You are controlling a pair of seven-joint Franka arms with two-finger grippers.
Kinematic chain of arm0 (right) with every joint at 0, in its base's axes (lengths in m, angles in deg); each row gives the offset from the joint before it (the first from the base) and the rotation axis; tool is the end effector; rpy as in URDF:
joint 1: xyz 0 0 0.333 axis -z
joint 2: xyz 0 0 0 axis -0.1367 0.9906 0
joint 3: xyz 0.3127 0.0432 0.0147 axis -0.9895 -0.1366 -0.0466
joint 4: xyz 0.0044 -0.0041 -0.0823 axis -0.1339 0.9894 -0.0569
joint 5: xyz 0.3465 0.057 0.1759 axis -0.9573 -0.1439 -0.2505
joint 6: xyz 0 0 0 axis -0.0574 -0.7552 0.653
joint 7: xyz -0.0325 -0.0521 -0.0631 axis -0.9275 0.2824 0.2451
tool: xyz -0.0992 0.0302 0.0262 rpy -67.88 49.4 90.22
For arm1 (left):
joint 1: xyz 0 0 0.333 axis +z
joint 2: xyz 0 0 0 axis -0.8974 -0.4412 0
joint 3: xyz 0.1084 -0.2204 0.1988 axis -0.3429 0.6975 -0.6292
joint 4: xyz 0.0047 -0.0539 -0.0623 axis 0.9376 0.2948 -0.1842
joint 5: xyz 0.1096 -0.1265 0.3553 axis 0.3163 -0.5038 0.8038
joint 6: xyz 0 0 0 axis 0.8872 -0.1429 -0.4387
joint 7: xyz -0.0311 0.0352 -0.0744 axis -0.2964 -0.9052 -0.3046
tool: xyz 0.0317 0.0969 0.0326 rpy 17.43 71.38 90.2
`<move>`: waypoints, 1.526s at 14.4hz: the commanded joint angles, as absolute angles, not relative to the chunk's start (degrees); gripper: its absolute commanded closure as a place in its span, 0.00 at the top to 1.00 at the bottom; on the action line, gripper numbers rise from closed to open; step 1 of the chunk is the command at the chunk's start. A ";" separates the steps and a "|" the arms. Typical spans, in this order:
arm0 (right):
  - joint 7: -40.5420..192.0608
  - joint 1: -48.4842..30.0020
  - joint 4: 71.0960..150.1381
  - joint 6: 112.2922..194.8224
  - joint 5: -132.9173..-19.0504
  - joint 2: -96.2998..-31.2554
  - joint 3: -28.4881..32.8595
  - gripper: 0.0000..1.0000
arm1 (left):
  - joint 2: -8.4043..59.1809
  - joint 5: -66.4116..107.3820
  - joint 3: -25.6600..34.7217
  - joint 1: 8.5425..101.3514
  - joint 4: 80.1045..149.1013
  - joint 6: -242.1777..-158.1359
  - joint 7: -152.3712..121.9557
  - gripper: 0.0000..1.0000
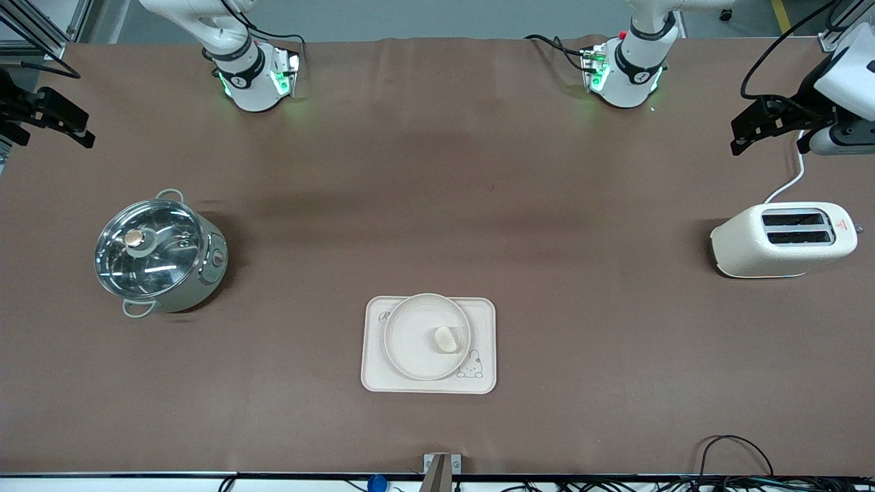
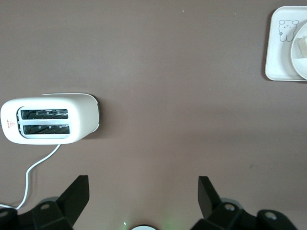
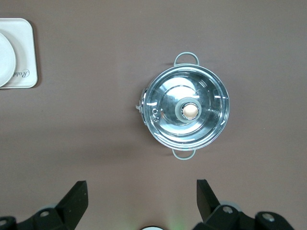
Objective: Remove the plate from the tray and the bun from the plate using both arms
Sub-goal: 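Reach the right gripper over the white plate on the tray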
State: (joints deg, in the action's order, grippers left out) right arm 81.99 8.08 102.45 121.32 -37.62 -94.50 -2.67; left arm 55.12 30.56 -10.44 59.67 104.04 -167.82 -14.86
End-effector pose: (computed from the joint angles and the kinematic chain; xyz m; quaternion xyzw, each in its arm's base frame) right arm 0.5019 -0.0104 0.6754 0.9997 -0.0191 -0.0026 0.0118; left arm 0.5180 -0.0665 0.6631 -0.9999 0.0044 0.0013 0.0117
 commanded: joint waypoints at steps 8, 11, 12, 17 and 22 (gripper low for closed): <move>81.58 7.95 102.21 121.17 -37.47 -94.36 -2.91 1.00 | 54.35 30.79 -10.37 61.54 102.87 -167.37 -15.16 1.00; 82.20 4.27 102.30 122.04 -38.43 -93.05 -3.00 1.00 | 54.35 30.80 -10.02 61.45 102.87 -166.05 -14.80 1.00; 82.63 2.51 102.56 123.44 -40.09 -90.43 -3.00 1.00 | 54.35 30.80 -10.02 61.45 102.87 -166.05 -15.06 1.00; 92.37 -6.61 107.12 132.66 -46.25 -84.61 -3.09 1.00 | 54.44 30.80 -9.93 61.54 103.04 -165.96 -15.24 1.00; 109.40 -20.34 107.66 148.03 -47.22 -74.26 -3.09 1.00 | 54.96 30.80 -9.84 61.54 102.96 -163.61 -15.07 1.00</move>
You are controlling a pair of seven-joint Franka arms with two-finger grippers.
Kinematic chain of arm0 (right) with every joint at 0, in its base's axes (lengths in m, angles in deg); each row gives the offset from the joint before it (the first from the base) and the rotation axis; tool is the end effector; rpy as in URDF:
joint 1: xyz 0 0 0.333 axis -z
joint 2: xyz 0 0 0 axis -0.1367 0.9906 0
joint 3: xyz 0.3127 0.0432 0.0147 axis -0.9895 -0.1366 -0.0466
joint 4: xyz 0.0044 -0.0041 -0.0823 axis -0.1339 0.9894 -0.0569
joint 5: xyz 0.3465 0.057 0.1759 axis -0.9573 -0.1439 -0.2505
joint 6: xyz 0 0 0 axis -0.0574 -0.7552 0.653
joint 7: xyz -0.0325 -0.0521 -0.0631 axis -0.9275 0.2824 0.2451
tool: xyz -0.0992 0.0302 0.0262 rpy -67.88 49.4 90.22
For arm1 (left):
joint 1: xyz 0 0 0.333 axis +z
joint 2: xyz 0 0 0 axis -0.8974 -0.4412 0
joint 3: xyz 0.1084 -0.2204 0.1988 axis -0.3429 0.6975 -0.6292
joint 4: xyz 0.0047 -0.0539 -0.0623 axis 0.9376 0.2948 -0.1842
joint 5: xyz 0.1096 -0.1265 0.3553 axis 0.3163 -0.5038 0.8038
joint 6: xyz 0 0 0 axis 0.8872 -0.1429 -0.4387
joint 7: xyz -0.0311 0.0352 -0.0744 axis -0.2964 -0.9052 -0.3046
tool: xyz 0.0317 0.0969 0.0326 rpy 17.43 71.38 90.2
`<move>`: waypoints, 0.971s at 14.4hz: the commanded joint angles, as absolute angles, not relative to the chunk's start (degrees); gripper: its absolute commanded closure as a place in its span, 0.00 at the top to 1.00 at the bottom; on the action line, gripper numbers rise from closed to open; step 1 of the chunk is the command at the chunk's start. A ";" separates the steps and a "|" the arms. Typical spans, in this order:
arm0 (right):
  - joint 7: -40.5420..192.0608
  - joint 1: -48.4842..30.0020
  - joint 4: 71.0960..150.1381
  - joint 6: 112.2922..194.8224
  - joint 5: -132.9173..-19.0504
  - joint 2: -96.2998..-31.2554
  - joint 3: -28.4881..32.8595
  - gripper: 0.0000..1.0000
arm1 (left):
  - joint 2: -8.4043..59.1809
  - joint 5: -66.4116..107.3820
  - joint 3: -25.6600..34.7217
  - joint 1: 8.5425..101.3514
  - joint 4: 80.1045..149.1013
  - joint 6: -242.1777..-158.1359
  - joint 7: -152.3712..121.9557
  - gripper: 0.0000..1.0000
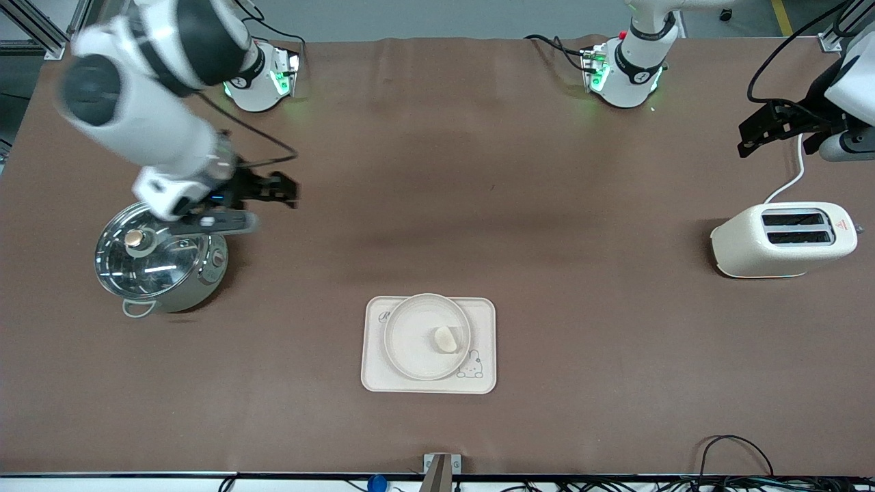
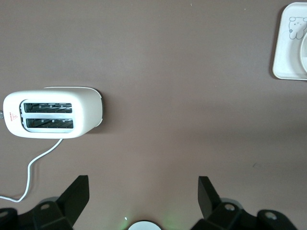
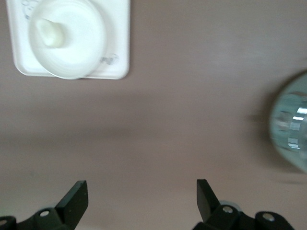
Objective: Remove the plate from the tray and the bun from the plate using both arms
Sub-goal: 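Reach the right gripper over the white plate on the tray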
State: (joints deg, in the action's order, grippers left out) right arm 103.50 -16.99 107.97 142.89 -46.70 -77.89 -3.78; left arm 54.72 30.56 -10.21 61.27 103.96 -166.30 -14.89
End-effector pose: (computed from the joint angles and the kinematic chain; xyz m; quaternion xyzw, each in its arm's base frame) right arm 0.5484 0.2716 0.5001 -0.9978 -0.0056 0.0334 0.0564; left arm 0.5188 -0.0539 0.6578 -0.9997 -0.0074 0.0174 0.0134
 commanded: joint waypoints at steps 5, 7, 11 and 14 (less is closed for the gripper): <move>114.98 -21.59 105.38 165.86 -52.31 -58.62 -3.00 1.00 | 54.96 30.80 -9.84 61.45 102.96 -162.71 -15.15 1.00; 115.07 -21.50 103.72 172.03 -52.58 -53.70 -3.09 0.99 | 55.23 30.80 -9.84 61.45 102.96 -162.62 -15.24 1.00; 118.23 -23.17 87.14 173.29 -52.06 -38.23 -3.00 0.95 | 55.32 30.80 -9.75 61.45 102.87 -162.62 -15.16 1.00; 115.52 -23.08 79.72 172.94 -49.79 -31.88 -2.65 0.78 | 55.23 30.80 -9.75 61.45 102.87 -162.62 -15.15 1.00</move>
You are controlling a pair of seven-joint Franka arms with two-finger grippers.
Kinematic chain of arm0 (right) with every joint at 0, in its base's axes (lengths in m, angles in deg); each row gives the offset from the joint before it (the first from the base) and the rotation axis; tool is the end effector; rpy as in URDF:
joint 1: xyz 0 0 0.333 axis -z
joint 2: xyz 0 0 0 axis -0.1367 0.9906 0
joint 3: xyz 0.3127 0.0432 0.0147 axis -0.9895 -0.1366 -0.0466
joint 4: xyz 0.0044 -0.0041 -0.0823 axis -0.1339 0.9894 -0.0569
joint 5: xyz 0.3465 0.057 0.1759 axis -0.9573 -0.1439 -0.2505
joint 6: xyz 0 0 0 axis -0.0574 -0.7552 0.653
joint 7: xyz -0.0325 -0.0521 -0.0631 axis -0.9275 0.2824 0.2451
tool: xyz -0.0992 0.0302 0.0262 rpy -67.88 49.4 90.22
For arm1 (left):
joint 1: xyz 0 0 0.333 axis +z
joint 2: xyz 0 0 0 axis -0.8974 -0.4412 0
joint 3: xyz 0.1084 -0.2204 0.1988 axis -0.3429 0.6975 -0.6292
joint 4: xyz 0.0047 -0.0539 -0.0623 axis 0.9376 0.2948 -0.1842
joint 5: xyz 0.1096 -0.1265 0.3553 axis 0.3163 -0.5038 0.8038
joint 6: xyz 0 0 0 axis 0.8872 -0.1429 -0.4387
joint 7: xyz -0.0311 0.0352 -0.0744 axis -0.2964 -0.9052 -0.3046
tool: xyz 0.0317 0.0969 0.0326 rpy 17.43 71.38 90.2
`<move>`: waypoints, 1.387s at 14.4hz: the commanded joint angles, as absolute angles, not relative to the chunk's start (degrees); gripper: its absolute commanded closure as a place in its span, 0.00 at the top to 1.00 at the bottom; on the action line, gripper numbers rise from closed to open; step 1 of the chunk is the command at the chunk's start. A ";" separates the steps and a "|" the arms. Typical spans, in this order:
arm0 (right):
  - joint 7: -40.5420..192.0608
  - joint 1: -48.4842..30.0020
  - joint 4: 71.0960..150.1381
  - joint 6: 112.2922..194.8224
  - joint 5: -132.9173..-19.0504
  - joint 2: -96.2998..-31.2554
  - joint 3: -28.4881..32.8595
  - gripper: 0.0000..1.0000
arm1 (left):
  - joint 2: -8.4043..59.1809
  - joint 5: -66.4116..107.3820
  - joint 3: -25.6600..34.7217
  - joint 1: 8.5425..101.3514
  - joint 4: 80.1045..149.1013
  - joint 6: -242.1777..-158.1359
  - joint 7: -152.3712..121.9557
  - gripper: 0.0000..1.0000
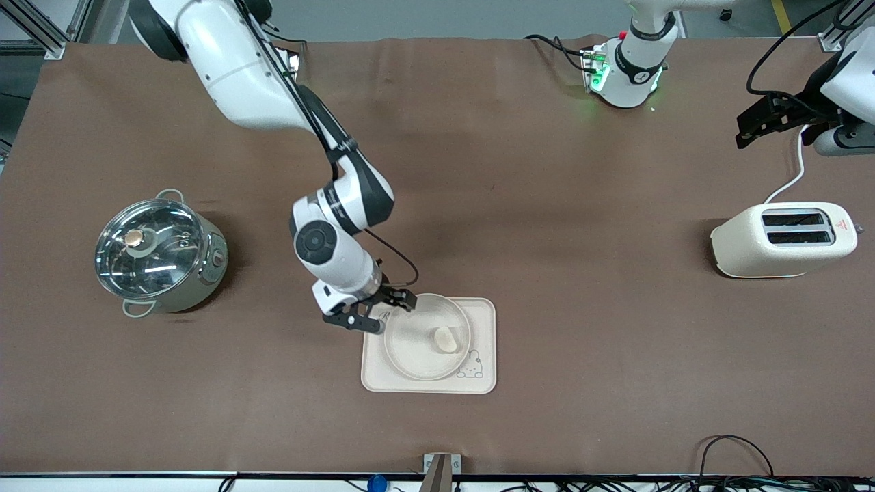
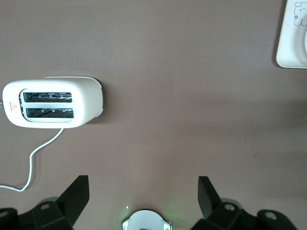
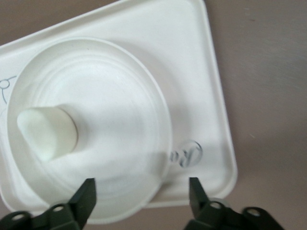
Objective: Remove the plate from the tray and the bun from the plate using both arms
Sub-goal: 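Lower the right gripper and grasp the plate rim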
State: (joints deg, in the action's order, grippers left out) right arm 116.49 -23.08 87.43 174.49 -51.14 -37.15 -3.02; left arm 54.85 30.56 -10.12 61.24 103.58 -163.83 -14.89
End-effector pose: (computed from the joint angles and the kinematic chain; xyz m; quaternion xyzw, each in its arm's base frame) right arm 0.6534 0.3913 0.2257 -0.9865 0.1115 -0.0338 0.1151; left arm 0.5132 -0.0544 0.6585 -0.9993 -0.0066 0.0343 0.0154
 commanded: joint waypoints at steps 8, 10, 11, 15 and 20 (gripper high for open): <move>107.78 -20.09 79.36 174.17 -47.84 -29.50 -2.56 0.00 | 55.05 30.80 -9.75 61.45 102.96 -162.62 -15.24 1.00; 107.69 -20.09 79.80 174.25 -48.28 -30.02 -2.56 0.00 | 54.97 30.80 -9.75 61.45 102.96 -162.62 -15.15 1.00; 107.69 -20.18 80.32 174.60 -48.37 -30.55 -2.91 0.00 | 54.96 30.80 -9.75 61.45 102.96 -162.62 -15.15 1.00; 107.25 -19.22 92.15 182.32 -48.63 -37.56 -8.35 0.00 | 54.97 30.80 -9.75 61.54 102.96 -162.62 -15.24 1.00; 107.60 -16.75 108.42 195.15 -48.81 -44.78 -15.47 0.00 | 54.62 30.80 -9.75 61.36 102.96 -162.62 -15.15 1.00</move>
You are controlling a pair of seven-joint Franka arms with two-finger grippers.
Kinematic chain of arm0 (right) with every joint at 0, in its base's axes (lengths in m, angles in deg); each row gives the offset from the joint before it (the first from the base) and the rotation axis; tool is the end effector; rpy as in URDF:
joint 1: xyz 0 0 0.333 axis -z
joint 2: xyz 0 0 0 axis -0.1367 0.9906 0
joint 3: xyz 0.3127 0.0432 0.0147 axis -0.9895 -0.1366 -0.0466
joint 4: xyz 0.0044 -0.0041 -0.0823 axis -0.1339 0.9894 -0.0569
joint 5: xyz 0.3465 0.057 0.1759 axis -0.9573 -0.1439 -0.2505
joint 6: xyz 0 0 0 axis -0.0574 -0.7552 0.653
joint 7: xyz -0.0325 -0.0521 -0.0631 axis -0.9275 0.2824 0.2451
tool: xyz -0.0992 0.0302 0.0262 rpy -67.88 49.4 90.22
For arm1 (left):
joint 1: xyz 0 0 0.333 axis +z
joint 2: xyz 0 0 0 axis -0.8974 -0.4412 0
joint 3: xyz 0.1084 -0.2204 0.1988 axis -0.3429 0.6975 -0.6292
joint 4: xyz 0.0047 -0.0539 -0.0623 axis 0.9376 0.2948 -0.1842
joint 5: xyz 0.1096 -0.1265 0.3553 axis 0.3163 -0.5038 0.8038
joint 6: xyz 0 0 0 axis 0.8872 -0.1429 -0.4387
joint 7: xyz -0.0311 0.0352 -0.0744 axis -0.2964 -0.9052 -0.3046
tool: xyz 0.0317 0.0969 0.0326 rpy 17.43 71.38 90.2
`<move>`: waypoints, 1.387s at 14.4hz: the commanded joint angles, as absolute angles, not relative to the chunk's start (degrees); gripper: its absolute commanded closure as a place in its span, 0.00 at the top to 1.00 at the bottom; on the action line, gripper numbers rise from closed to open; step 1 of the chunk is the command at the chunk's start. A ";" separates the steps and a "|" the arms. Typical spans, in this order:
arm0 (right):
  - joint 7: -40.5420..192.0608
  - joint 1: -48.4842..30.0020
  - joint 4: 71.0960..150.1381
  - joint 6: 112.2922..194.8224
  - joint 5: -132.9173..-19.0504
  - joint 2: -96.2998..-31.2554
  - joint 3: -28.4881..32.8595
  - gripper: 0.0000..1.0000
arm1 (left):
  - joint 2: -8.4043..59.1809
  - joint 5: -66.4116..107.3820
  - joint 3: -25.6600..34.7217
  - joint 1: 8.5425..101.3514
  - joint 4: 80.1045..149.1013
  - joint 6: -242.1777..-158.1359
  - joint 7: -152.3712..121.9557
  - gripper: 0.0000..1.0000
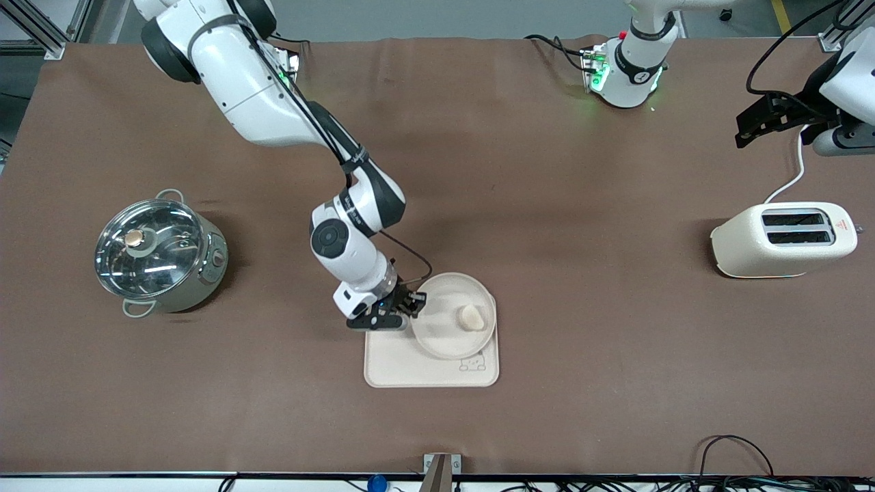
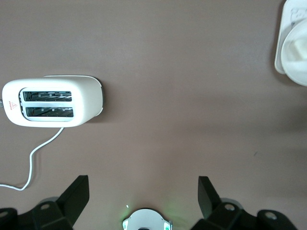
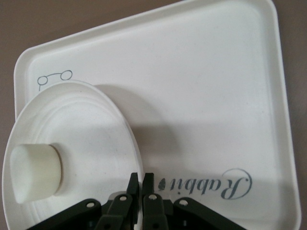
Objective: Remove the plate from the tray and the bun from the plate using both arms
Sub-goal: 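Lift the plate off the tray and set it beside the tray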
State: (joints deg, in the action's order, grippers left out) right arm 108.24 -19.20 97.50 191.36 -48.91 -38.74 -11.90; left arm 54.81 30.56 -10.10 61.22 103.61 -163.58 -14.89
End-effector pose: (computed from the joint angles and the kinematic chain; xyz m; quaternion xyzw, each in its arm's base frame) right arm 0.6191 0.4103 0.2029 -0.9804 0.0328 -0.0871 0.1735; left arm 0.5129 -0.0548 0.6575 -0.9992 -0.0063 0.0371 0.0157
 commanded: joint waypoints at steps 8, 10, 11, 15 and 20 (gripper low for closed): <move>105.93 -3.13 125.65 199.37 -48.72 -55.51 -29.54 0.00 | 54.35 30.80 -9.66 60.57 103.31 -162.62 -14.45 1.00; 105.58 -3.83 131.28 205.61 -48.72 -56.13 -29.72 0.00 | 54.35 30.80 -9.49 60.57 103.48 -162.62 -14.36 1.00; 105.58 -4.01 132.87 207.02 -48.63 -56.22 -29.89 0.00 | 54.35 30.80 -9.49 60.57 103.48 -162.62 -14.36 1.00; 105.66 -4.89 136.48 209.59 -48.63 -56.22 -30.68 0.00 | 54.09 30.71 -8.79 60.40 104.18 -162.71 -14.19 1.00; 106.45 -4.80 137.11 210.29 -48.72 -56.04 -30.60 0.86 | 50.23 30.71 -3.88 60.22 104.10 -165.07 -7.70 1.00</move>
State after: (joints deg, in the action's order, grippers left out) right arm 105.93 -5.64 134.72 209.71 -48.83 -53.80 -30.18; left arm 51.89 30.56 -5.91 60.43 104.51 -163.89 -11.14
